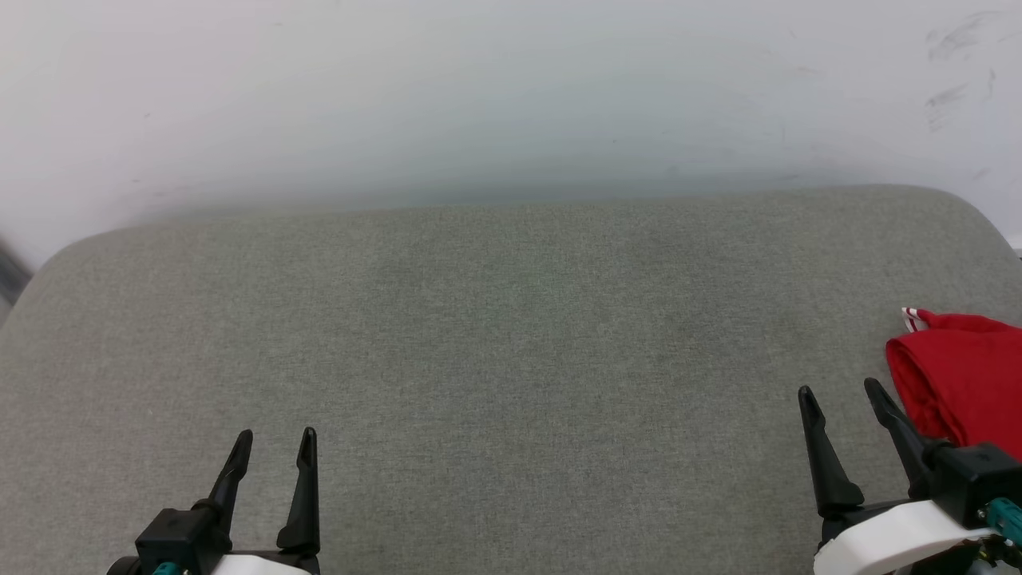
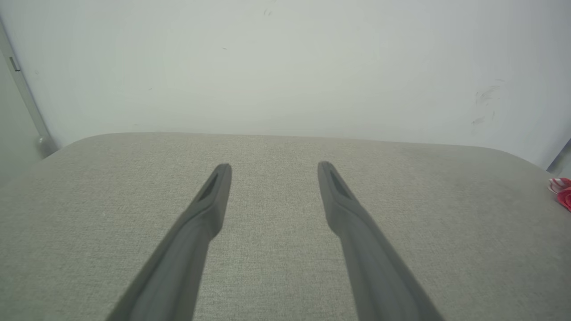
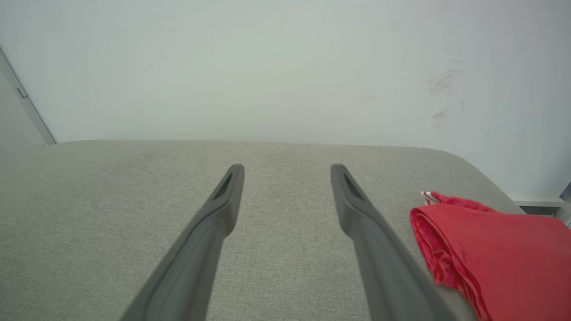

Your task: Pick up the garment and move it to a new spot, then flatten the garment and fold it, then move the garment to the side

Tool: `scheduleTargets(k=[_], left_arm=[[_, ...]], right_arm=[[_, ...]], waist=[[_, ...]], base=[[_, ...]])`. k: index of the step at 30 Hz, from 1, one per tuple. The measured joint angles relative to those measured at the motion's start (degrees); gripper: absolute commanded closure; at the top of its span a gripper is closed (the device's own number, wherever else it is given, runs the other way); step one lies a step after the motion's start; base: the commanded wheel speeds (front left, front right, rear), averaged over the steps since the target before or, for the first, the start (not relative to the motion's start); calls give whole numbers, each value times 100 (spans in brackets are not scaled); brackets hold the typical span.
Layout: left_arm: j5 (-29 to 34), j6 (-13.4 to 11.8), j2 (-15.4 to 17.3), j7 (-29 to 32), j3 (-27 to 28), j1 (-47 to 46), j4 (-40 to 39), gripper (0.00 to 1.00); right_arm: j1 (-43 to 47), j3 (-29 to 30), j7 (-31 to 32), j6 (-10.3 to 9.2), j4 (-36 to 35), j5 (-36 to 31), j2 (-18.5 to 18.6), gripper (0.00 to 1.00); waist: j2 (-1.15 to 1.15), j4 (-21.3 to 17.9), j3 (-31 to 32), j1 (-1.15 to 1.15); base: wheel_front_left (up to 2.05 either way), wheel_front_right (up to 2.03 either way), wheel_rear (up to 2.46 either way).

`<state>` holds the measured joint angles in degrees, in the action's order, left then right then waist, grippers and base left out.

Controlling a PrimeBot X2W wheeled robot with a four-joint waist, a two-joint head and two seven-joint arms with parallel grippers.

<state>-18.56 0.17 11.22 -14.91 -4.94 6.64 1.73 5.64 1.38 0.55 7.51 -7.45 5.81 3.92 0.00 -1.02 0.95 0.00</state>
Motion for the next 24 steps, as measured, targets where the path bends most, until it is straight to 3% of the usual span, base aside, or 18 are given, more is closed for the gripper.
scheduleTargets(k=[10,11,16,24], left_arm=[[96,135,-101,-1,143,-21,54,0],[115,136,-110,-1,158,-21,59,100],[31,133,-179,62,132,63,293,100],[-769,186,-256,285,221,-2,409,100]], right_arm=[[-1,-5,-25,0,-9,0,-16,0],[0,-5,-26,0,-15,1,-19,100],[77,-22,-16,0,224,92,-22,100],[44,-23,2,0,425,1065,-18,100]], waist=[[0,-1,-44,0],[0,-5,-50,0],[0,-4,-54,0],[0,3,-58,0]], base=[[0,0,0],[0,0,0],[0,0,0],[0,0,0]])
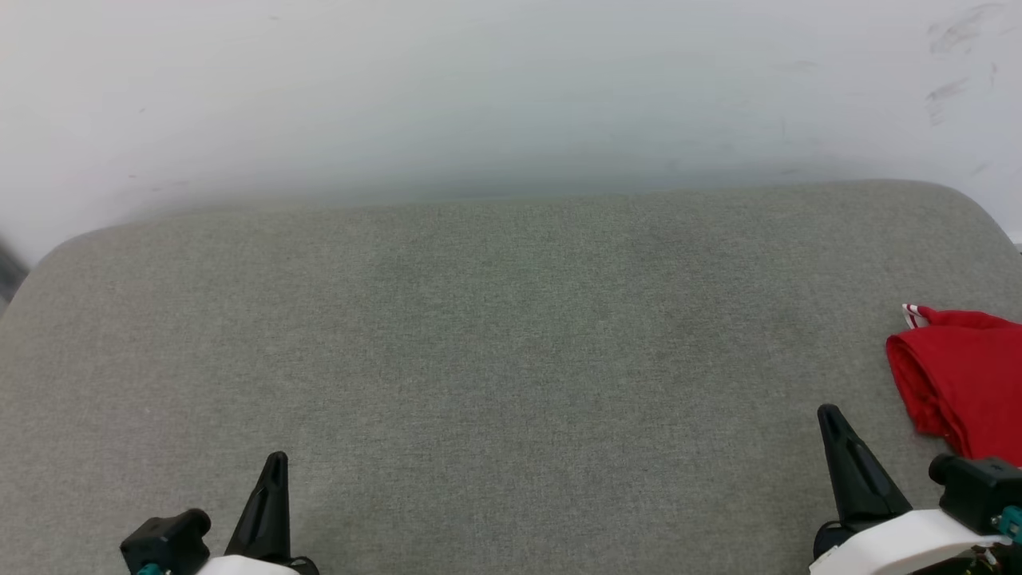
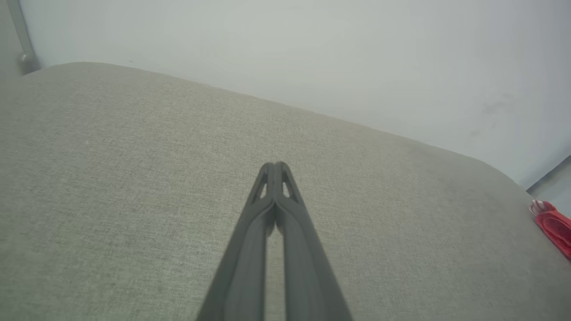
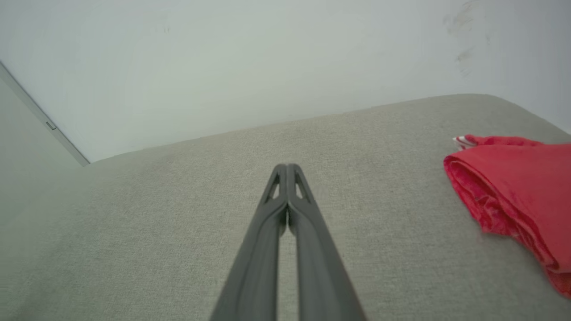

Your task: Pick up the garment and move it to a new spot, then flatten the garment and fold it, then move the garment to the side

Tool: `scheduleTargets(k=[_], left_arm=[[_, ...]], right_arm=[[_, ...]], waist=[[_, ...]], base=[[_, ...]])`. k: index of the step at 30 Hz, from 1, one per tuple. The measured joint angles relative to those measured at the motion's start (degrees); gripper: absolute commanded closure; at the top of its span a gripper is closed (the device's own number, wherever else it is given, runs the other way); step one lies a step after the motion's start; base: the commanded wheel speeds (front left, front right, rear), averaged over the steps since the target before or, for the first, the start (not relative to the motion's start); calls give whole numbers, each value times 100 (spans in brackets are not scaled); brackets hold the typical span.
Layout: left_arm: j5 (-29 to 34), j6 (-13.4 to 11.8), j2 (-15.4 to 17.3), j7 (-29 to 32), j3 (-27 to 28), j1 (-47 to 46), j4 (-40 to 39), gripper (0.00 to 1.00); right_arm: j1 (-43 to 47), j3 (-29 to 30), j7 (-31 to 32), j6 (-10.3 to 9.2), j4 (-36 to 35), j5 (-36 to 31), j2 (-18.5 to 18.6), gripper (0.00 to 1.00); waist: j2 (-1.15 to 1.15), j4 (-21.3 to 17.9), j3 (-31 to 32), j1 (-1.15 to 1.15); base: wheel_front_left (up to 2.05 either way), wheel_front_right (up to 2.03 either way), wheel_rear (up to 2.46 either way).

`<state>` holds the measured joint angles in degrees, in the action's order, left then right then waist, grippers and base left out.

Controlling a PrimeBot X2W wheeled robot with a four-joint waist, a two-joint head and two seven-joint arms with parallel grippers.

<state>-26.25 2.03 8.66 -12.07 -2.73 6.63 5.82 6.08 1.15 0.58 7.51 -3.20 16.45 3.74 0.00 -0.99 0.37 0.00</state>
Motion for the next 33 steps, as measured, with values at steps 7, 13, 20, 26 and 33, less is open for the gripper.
scheduleTargets(k=[7,13,20,26,33], left_arm=[[-645,52,-49,186,99,-121,78,100],[-1166,102,-96,332,164,-216,141,100],[-1718,145,-152,487,246,-320,210,100],[-2168,170,-191,608,310,-398,268,100],[-2651,203,-224,744,370,-491,326,100]], right_arm=[[-104,5,7,0,177,783,18,100],[-205,13,47,0,313,1405,32,100],[-305,22,58,0,453,2074,46,100],[-366,38,94,-1,567,2596,53,100],[-466,59,110,-1,695,3174,60,100]], waist=[[0,6,-3,0],[0,11,-6,0],[0,17,-9,0],[0,22,-12,0],[0,28,-15,0]], base=[[0,0,0],[0,0,0],[0,0,0],[0,0,0],[0,0,0]])
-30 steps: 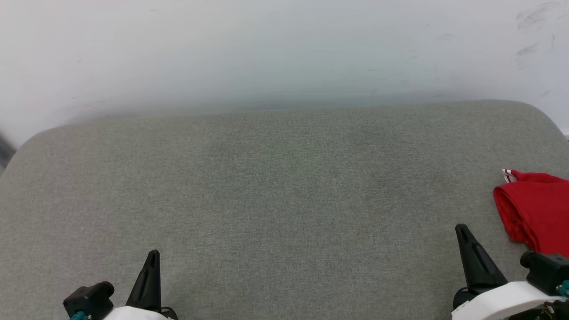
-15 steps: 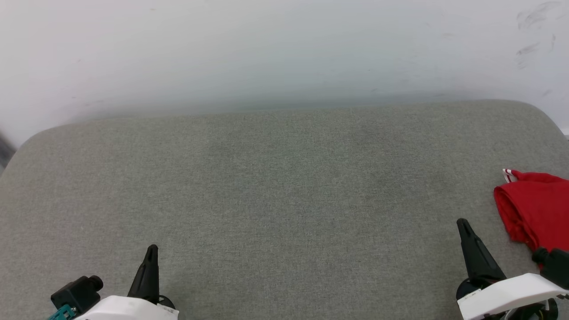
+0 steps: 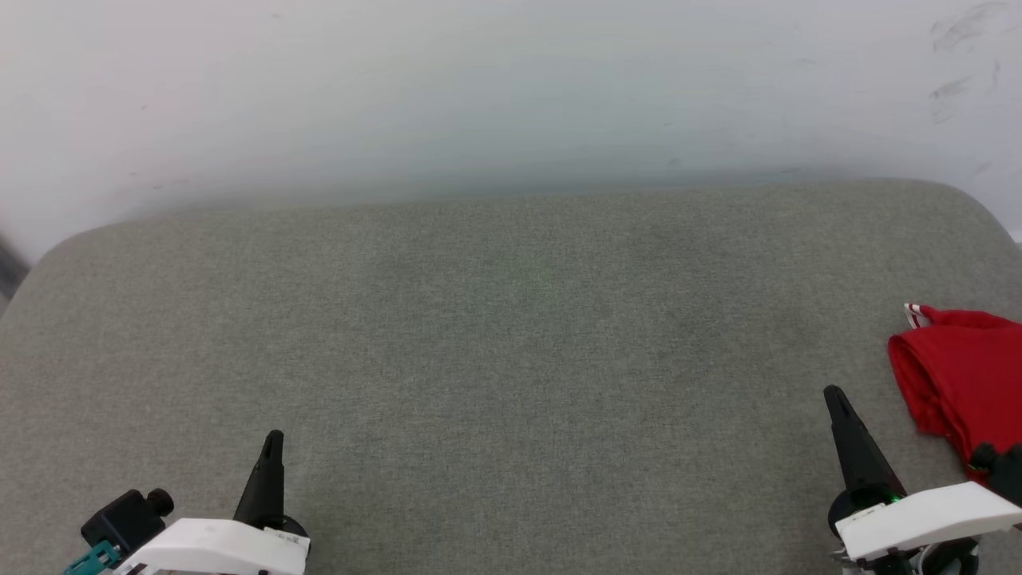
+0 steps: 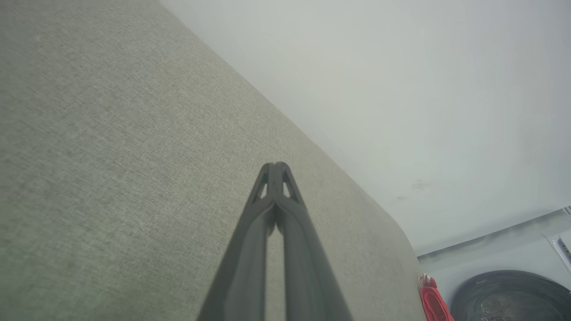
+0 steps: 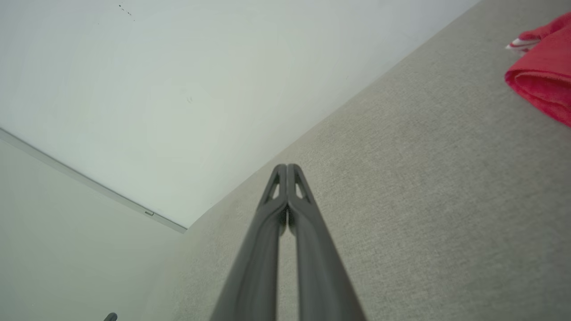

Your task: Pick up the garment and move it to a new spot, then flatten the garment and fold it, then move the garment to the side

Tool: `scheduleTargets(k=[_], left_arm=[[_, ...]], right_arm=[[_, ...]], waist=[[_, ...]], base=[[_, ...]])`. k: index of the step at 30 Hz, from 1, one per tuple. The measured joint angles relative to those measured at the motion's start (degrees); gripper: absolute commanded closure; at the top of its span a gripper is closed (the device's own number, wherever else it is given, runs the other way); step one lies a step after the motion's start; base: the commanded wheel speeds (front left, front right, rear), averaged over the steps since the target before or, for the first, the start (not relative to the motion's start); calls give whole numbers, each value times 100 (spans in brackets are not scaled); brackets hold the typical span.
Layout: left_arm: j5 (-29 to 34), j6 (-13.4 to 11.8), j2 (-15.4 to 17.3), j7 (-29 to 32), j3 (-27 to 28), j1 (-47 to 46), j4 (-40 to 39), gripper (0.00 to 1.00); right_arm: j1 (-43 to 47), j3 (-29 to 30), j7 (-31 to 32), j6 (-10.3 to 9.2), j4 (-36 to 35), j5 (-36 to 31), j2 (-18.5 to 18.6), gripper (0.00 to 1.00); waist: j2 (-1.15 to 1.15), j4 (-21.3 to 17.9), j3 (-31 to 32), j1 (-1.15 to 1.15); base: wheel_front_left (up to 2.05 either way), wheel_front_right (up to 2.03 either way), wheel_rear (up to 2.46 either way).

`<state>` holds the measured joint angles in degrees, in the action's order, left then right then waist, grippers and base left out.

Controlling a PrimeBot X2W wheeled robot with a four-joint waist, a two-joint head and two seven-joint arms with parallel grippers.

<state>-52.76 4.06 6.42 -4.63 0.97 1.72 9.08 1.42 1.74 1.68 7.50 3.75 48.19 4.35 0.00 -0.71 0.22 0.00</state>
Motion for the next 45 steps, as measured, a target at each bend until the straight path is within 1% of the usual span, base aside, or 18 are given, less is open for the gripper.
scheduleTargets(k=[19,45], left_arm=[[-1161,101,-110,333,166,-220,149,100],[-2444,202,-216,701,348,-467,312,100]], right_arm=[[-205,71,90,0,300,1356,5,100],[-439,174,192,0,632,2831,3,100]], waist=[[0,16,-9,0],[0,38,-21,0]], base=[[0,0,0],[0,0,0]])
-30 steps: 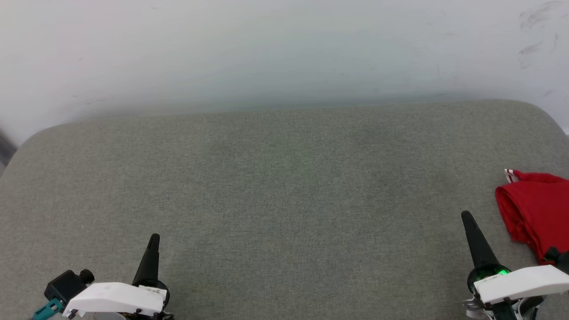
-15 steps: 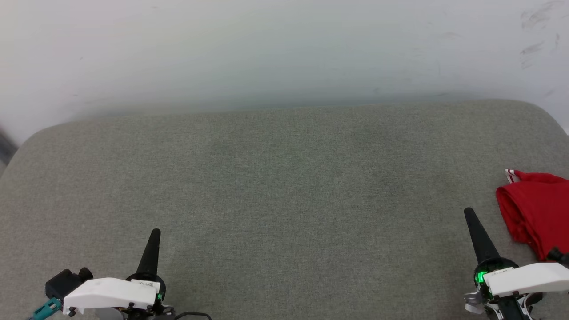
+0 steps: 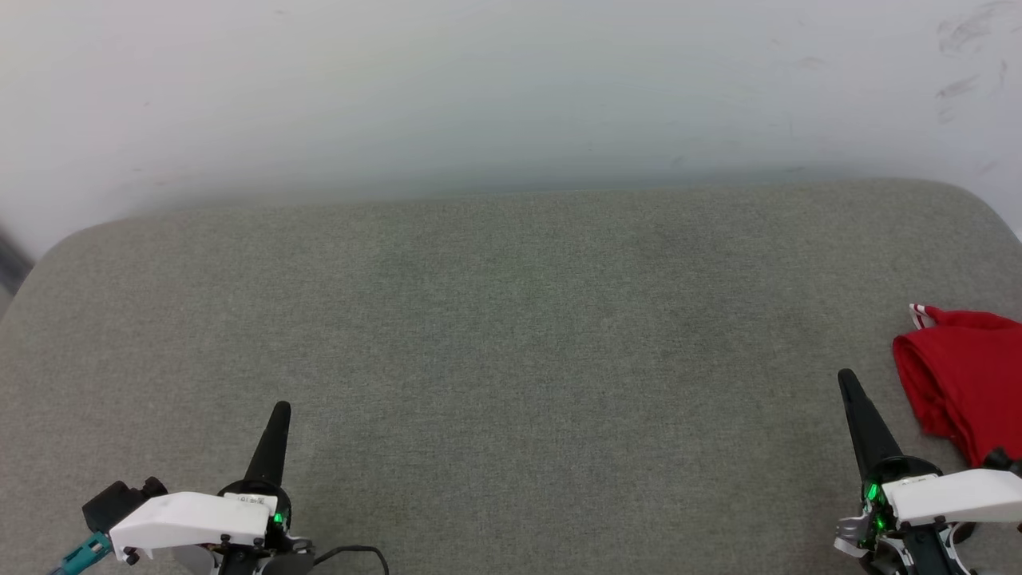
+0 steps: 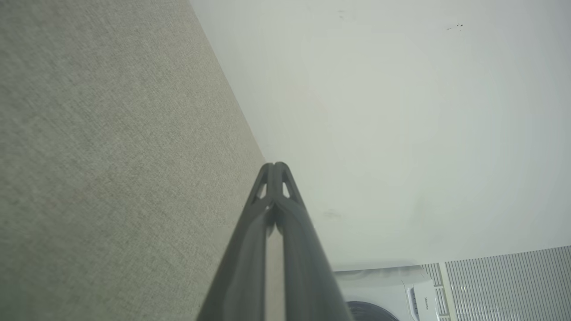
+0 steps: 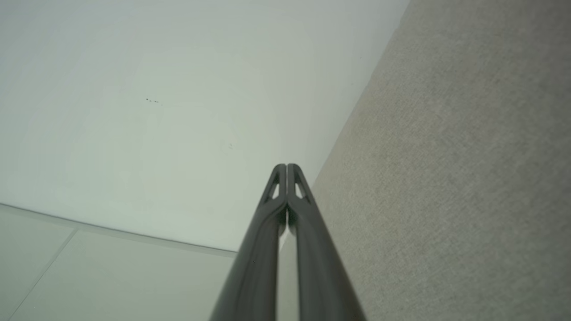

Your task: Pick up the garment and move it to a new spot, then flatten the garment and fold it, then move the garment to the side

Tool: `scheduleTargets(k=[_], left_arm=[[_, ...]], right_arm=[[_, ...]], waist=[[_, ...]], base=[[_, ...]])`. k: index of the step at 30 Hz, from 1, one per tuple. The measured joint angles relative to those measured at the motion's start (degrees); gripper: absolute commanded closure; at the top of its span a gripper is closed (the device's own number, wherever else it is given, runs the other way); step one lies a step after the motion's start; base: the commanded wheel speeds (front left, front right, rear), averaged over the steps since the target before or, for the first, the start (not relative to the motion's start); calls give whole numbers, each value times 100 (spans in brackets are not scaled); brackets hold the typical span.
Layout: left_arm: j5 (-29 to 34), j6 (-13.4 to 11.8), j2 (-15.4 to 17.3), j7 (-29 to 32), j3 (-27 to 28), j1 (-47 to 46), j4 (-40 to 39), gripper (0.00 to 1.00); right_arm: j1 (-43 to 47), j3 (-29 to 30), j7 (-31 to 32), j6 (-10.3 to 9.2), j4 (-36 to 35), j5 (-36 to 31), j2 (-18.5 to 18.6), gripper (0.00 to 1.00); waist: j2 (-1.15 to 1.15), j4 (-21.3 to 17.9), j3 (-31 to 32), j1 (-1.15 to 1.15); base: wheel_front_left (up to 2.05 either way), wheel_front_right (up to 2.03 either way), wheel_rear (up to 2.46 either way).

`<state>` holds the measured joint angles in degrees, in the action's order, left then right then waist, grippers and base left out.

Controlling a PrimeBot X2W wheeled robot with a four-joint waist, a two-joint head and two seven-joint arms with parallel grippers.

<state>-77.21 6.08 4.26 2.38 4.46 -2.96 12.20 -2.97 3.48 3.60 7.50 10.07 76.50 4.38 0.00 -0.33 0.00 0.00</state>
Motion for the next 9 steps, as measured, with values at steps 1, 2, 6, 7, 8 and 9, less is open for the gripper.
scheduleTargets(k=[1,2,6,7,8,9], left_arm=[[-46,7,-4,5,4,-5,4,100],[-93,9,-10,12,11,-14,12,100],[-271,32,-29,69,35,-59,29,100],[-309,32,-32,83,42,-62,33,100],[-345,33,-37,99,47,-67,41,100],[-389,38,-43,102,53,-77,47,100]], right_arm=[[-1,4,5,0,13,53,0,100],[-4,9,8,0,25,101,-1,100],[-53,25,32,0,70,302,-2,100],[-59,27,37,0,80,345,-2,100],[-63,32,42,0,93,394,-2,100],[-66,36,45,-1,102,441,-3,100]], waist=[[0,1,0,0],[0,2,-1,0],[0,5,-3,0],[0,6,-3,0],[0,7,-4,0],[0,8,-4,0]], base=[[0,0,0],[0,0,0],[0,0,0],[0,0,0],[0,0,0],[0,0,0]])
